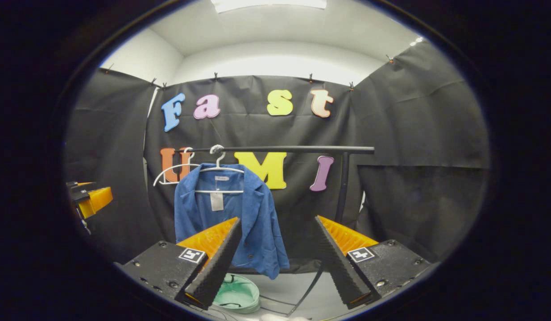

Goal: Grasp the clothes on the hanger with both hands and then place them into the laundry hamper below.

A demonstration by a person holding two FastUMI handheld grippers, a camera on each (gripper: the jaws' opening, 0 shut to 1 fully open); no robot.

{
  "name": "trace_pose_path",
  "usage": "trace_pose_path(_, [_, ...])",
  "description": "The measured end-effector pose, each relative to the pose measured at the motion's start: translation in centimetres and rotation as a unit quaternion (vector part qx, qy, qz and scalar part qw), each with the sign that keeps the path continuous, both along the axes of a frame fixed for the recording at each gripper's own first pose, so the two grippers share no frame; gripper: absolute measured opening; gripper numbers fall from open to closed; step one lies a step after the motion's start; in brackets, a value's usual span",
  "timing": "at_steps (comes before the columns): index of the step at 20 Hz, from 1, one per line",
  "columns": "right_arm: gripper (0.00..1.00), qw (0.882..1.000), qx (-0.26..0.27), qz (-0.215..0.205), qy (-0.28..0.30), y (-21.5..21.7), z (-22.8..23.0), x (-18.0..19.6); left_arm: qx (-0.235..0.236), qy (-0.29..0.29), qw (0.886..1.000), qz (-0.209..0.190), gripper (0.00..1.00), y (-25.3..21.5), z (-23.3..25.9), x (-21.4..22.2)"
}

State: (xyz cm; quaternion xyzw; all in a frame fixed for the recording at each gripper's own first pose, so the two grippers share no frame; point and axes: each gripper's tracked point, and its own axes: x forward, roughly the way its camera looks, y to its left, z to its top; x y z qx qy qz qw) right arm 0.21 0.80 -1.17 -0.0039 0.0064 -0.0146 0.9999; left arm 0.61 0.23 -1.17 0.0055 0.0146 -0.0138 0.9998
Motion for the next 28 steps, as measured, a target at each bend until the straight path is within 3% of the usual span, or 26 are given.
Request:
trace_pose_path(6, [1.00,1.000,-0.014,0.005,0.011,0.8,-1.0,1.7,0.000,-0.005,1.000,-0.006,1.00,-0.6,-0.4,0.9])
trace_pose_path(12, [1.00,0.999,-0.035,0.034,0.024,1.9,-2.7,6.1,-0.005,0.011,1.000,-0.011,1.00,-2.5,-2.4,3.7])
trace_pose_path(25, [1.00,0.990,-0.046,0.128,0.047,6.1,-6.9,22.6,0.009,0.009,1.000,-0.015,0.96,-8.9,-7.8,15.8])
trace_pose_path(28, [0.95,0.987,-0.046,0.139,0.060,6.8,-8.3,27.0,0.015,0.009,1.000,-0.009,0.93,-9.8,-9.0,18.9])
